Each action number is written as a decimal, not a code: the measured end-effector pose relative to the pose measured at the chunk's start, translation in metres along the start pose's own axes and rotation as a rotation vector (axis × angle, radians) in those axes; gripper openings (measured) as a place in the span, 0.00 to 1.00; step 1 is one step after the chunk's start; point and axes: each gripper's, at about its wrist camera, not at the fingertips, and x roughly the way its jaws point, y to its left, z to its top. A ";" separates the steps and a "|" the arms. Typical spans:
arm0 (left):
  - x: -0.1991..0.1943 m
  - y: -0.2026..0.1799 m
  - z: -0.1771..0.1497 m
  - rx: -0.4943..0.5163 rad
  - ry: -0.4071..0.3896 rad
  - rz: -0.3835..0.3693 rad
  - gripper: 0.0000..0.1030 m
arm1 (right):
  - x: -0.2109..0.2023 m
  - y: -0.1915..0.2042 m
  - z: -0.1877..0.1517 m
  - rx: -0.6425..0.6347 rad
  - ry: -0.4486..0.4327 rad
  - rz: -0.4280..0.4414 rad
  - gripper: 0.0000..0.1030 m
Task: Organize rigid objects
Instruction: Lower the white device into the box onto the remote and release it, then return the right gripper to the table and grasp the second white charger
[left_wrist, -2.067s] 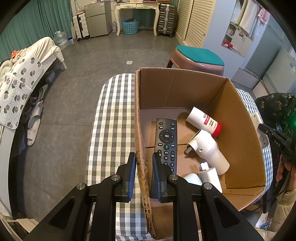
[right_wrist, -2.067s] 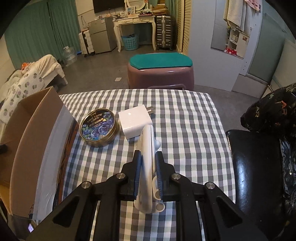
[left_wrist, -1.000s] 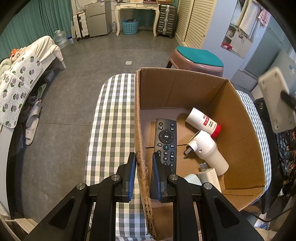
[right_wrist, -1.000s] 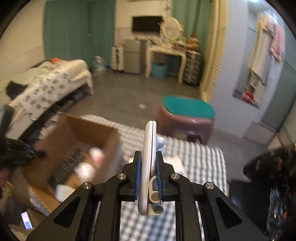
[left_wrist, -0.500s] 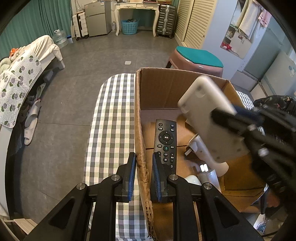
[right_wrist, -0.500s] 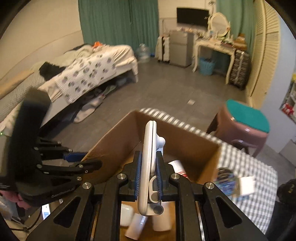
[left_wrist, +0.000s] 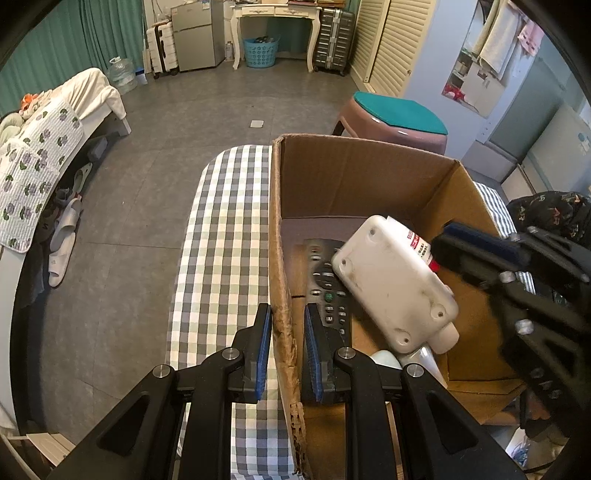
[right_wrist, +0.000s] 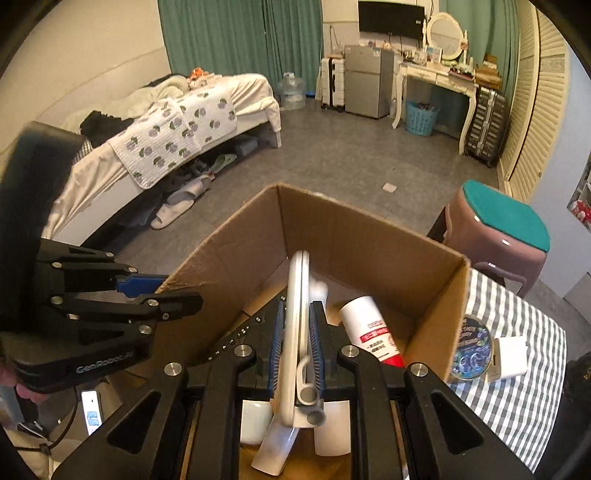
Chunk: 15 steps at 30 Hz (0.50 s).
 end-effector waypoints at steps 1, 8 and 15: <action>0.000 0.000 0.000 0.001 0.001 0.002 0.19 | -0.004 0.001 0.001 -0.003 -0.007 -0.004 0.14; -0.002 0.000 -0.001 -0.003 0.002 0.004 0.19 | -0.040 -0.014 0.005 0.001 -0.074 -0.065 0.14; -0.005 0.000 -0.002 0.001 -0.001 0.002 0.19 | -0.089 -0.076 0.005 0.094 -0.139 -0.228 0.37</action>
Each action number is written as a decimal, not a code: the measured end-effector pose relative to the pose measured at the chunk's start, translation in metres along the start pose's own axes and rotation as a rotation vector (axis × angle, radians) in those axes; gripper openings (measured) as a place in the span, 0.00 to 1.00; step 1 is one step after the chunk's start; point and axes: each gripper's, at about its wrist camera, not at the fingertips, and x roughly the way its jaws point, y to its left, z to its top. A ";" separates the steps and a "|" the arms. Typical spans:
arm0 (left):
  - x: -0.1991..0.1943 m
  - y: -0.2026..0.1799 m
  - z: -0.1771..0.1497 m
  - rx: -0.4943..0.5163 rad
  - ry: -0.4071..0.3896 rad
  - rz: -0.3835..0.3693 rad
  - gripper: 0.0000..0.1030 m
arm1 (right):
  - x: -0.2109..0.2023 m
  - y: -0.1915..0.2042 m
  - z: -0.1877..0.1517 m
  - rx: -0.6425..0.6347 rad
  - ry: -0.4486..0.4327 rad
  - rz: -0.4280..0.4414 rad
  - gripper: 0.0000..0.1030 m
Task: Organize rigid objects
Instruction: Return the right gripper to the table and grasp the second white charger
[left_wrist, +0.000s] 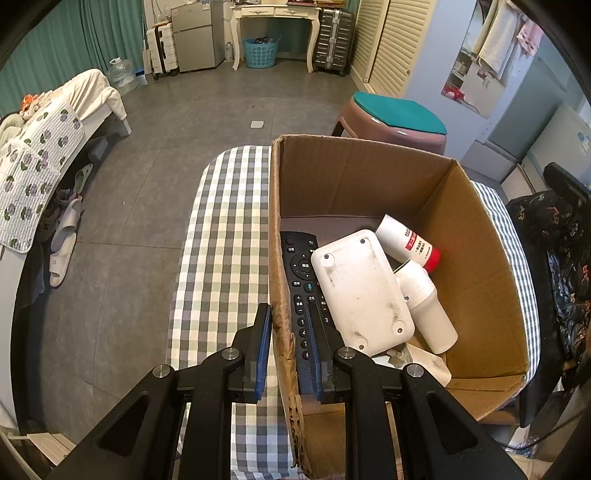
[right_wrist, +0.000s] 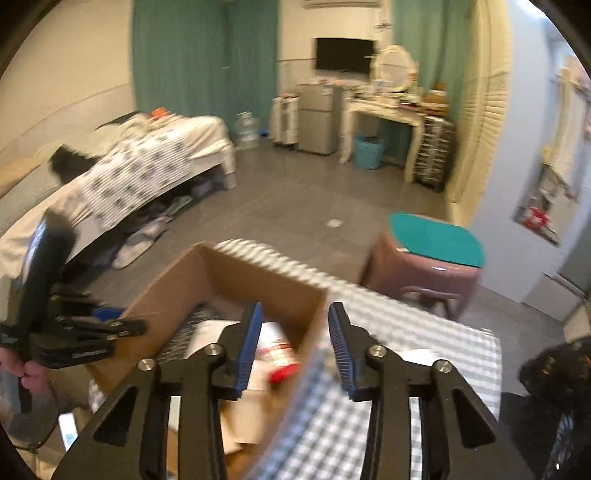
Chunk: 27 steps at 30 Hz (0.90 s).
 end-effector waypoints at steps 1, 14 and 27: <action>0.000 0.000 0.000 0.000 0.000 0.001 0.19 | -0.002 -0.012 0.001 0.016 0.001 -0.024 0.37; -0.001 -0.001 0.000 0.002 0.003 0.008 0.19 | 0.054 -0.086 -0.047 0.123 0.204 -0.132 0.84; 0.002 -0.001 0.000 -0.001 0.010 0.015 0.19 | 0.116 -0.119 -0.077 0.102 0.293 -0.154 0.84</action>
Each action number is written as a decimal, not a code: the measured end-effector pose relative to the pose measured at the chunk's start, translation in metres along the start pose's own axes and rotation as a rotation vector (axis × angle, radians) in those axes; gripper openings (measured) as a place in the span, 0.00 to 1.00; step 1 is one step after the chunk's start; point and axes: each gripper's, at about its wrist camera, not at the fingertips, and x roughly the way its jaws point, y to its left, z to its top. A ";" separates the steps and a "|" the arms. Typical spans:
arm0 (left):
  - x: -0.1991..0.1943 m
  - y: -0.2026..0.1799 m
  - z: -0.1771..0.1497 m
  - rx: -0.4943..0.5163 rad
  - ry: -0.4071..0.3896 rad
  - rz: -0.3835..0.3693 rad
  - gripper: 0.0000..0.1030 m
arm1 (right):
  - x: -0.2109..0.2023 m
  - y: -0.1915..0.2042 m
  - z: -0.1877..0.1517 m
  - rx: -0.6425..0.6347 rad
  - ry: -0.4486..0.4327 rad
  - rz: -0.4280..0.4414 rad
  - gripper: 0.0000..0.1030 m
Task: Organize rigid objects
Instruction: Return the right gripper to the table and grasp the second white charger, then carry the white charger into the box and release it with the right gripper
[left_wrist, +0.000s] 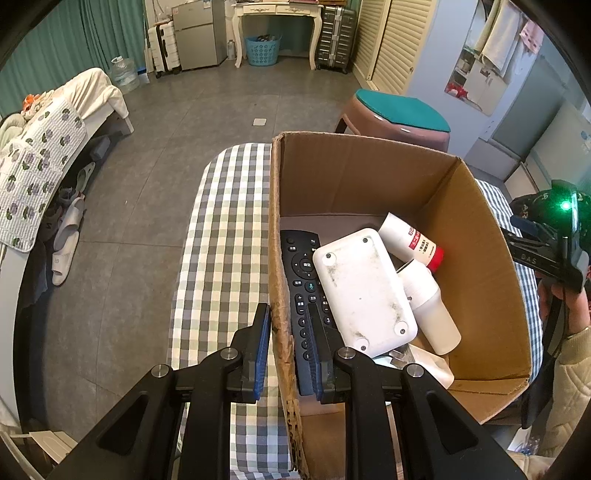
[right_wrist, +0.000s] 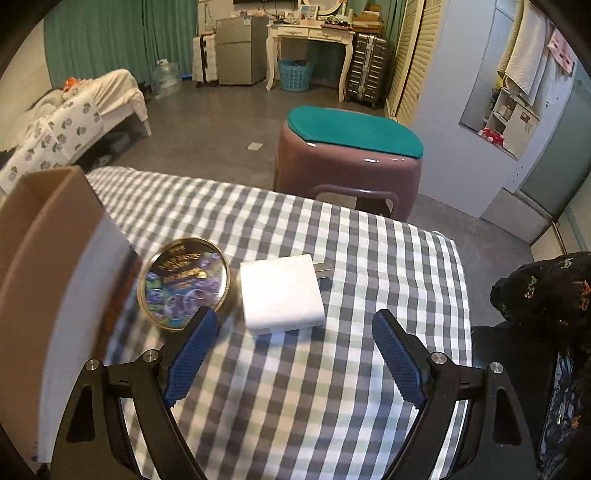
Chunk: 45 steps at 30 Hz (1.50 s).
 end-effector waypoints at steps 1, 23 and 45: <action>0.000 0.000 0.000 -0.001 0.000 0.000 0.19 | 0.002 0.001 0.001 0.000 0.001 -0.001 0.83; 0.004 0.002 -0.003 -0.004 0.013 0.004 0.19 | 0.021 0.010 0.002 -0.007 0.028 0.020 0.51; 0.005 0.000 -0.002 -0.001 0.014 0.005 0.19 | -0.109 0.037 0.032 -0.102 -0.227 0.027 0.50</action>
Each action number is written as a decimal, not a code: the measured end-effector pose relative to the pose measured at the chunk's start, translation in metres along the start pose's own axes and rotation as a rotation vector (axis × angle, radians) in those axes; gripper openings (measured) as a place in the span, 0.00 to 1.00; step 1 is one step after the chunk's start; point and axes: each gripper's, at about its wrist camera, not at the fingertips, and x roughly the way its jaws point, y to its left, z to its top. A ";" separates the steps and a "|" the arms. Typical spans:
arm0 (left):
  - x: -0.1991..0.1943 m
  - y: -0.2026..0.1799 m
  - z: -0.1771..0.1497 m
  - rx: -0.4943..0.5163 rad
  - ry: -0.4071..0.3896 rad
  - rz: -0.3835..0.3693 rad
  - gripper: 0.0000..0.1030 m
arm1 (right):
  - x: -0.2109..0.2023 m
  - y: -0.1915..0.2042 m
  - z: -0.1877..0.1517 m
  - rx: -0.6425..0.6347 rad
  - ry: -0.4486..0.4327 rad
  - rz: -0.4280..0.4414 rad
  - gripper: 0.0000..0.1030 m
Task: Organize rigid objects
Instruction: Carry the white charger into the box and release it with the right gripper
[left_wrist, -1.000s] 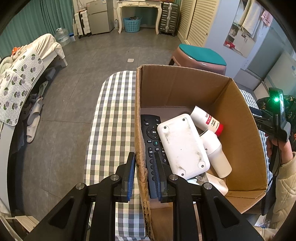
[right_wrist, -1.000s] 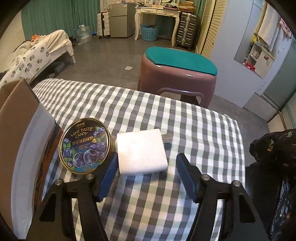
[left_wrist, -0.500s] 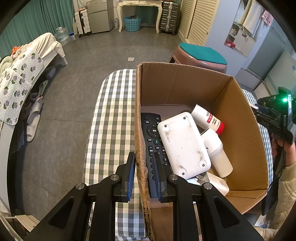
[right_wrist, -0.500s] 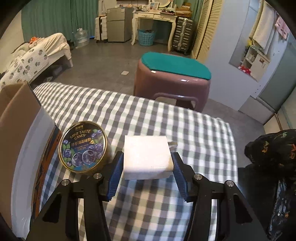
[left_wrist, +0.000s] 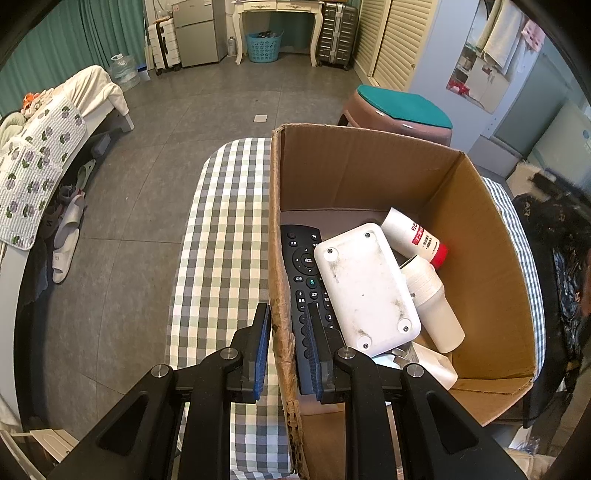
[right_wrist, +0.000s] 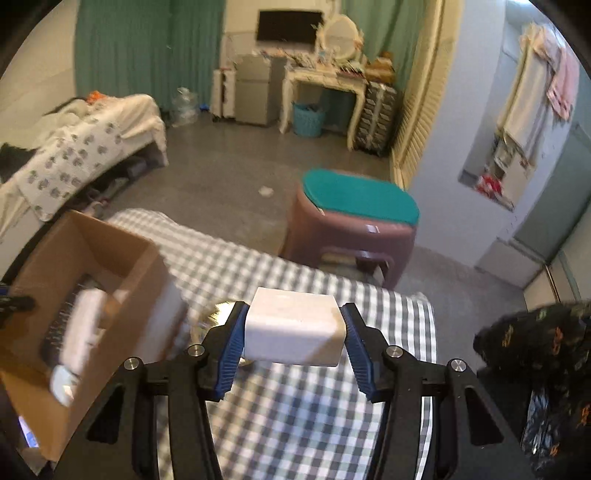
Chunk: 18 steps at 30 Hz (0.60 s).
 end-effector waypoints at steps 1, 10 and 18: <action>0.000 0.000 0.000 -0.001 0.000 -0.001 0.19 | -0.006 0.005 0.004 -0.012 -0.017 0.013 0.50; 0.000 -0.001 0.001 0.000 0.000 -0.001 0.19 | -0.044 0.069 0.028 -0.105 -0.117 0.170 0.50; 0.000 -0.001 0.001 -0.001 0.000 -0.001 0.19 | -0.039 0.117 0.028 -0.143 -0.107 0.258 0.50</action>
